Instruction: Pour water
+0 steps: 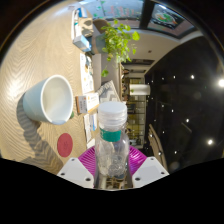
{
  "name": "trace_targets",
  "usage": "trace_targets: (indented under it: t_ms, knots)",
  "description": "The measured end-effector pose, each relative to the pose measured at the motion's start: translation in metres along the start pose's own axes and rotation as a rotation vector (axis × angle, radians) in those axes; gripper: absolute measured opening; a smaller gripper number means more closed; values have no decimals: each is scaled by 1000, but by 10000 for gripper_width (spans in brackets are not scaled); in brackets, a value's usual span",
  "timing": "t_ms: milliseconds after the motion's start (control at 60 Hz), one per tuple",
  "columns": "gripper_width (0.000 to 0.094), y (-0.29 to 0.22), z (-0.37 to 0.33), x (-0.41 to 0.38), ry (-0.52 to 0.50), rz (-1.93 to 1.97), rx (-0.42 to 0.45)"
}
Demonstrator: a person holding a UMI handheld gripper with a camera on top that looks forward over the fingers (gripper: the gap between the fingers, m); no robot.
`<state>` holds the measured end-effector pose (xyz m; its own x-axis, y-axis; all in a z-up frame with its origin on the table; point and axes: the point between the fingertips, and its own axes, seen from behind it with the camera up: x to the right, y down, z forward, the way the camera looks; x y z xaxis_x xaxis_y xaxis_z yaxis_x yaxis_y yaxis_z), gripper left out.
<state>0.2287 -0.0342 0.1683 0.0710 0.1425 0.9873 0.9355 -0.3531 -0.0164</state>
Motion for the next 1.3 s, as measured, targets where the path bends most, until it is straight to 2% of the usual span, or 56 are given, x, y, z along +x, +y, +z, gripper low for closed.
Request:
trace_targets:
  t_ms: [200,483,583,783,983,1300]
  knots:
    - [379,-7,14,-22,14,-422,4]
    - [381,-18,13,-9,18,-485,46]
    - [380,-23,9,-4,-25,-310,67]
    - [381,-31,1,29,-156,322,140]
    - [384,-27,25,10,-361,858,168]
    - [387,-3,67,-82,-557,1238,92]
